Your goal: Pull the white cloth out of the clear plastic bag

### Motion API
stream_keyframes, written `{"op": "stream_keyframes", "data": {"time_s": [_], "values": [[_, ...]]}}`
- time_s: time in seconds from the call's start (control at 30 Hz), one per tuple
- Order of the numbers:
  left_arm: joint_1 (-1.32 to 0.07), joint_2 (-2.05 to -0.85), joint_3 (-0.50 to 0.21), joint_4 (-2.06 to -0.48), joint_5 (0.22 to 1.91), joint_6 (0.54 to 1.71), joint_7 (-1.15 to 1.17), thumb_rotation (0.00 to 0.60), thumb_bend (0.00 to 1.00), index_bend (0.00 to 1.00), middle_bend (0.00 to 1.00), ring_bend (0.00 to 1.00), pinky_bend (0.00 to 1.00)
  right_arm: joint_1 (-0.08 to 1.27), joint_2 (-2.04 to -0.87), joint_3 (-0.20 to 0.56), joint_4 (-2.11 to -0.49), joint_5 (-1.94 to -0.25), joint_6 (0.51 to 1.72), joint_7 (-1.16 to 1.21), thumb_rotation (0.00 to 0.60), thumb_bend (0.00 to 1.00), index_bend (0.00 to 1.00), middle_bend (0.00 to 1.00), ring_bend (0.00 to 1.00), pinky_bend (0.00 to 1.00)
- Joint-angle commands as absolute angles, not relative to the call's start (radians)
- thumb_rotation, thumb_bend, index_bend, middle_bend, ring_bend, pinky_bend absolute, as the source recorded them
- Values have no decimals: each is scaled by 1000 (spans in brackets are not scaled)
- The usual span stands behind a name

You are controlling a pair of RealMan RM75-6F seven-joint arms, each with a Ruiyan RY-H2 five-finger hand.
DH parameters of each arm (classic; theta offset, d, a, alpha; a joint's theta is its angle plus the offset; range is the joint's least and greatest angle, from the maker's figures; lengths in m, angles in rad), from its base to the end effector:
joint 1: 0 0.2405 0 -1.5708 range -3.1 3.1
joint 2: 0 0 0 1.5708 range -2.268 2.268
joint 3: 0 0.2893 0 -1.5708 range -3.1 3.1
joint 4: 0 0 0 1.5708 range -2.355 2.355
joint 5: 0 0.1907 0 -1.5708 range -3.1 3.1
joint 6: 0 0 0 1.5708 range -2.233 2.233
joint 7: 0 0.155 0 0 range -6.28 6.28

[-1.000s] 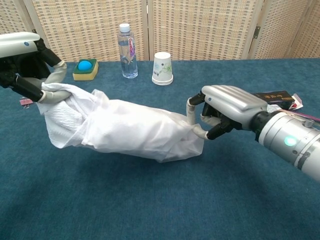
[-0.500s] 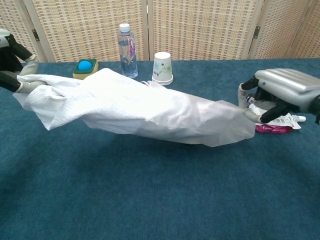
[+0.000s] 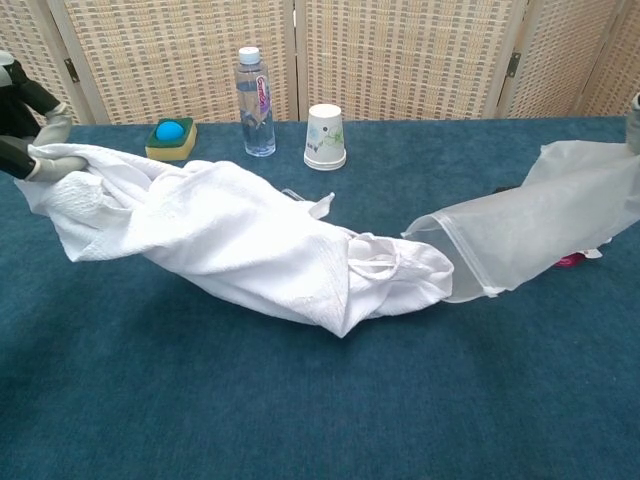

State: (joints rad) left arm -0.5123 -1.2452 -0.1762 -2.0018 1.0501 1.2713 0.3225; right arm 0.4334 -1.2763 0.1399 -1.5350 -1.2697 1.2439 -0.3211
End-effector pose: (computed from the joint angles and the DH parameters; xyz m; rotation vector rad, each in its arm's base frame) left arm -0.1907 0.3017 0.1151 -1.5058 -1.1703 -1.0745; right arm -0.2814 -0.3198 0.1321 1.5593 -0.7361 0.8030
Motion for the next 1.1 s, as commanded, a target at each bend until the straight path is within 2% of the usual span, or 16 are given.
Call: {"op": "stream_keyframes", "data": {"time_s": [0.03,0.13,0.2,0.23,0.27,0.3,0.33,0.37,0.43,0.5,0.6,0.67,0.77,1.0,1.1], "values": [[-514,-1244,-175,-2007,1054,1269,328,600,382,798,1000,956,985,423,-1270,145,-1541,-1262,1255,-316,600,465,671,1000,1000,1000],[-511,-1238,-172,-2014,1066,1271,332,600,382,786,1000,955,985,421,-1274,146,-1538,-1260,1252,-316,600,446,670,1000,1000,1000],[-509,-1229,-169,-2019,1078,1269,329,600,382,709,1000,952,985,421,-1277,149,-1540,-1254,1247,-315,600,288,572,1000,1000,1000],[-508,-1221,-167,-2024,1081,1264,325,600,382,582,1000,945,984,421,-1276,150,-1545,-1248,1242,-313,600,176,470,1000,1000,1000],[-506,-1206,-164,-2036,1082,1257,321,600,374,495,1000,938,984,421,-1273,153,-1555,-1240,1236,-311,600,66,318,995,994,998],[-504,-1192,-162,-2047,1084,1253,320,600,332,365,1000,926,983,421,-1270,155,-1563,-1234,1232,-311,600,14,200,978,977,985],[-502,-1178,-159,-2058,1089,1251,322,600,238,246,1000,909,981,421,-1265,158,-1572,-1230,1229,-310,600,0,91,942,942,957],[-499,-1158,-154,-2070,1098,1249,327,600,151,180,1000,895,977,421,-1259,161,-1584,-1226,1227,-309,600,0,29,891,895,920],[-494,-1127,-145,-2088,1116,1249,339,600,24,75,1000,855,956,421,-1246,164,-1601,-1226,1225,-303,600,0,0,789,800,850],[-485,-1087,-136,-2109,1132,1246,338,600,0,16,993,792,924,417,-1225,166,-1622,-1227,1225,-297,600,0,0,680,690,783],[-470,-1025,-125,-2129,1145,1243,331,600,0,0,889,674,890,407,-1186,168,-1658,-1224,1228,-289,600,0,0,530,534,674],[-455,-986,-119,-2135,1149,1250,324,600,0,0,763,601,879,396,-1156,169,-1682,-1223,1237,-283,600,0,0,452,445,569],[-428,-945,-115,-2133,1158,1273,299,600,0,31,612,534,860,377,-1117,172,-1708,-1224,1261,-278,600,0,0,406,379,463],[-328,-847,-90,-2108,1216,1367,213,600,0,157,571,509,786,309,-1011,169,-1779,-1223,1336,-268,600,0,0,401,371,445],[-275,-796,-60,-2082,1282,1403,160,600,0,199,551,496,698,283,-977,155,-1808,-1227,1354,-277,600,0,0,401,371,445]]}}
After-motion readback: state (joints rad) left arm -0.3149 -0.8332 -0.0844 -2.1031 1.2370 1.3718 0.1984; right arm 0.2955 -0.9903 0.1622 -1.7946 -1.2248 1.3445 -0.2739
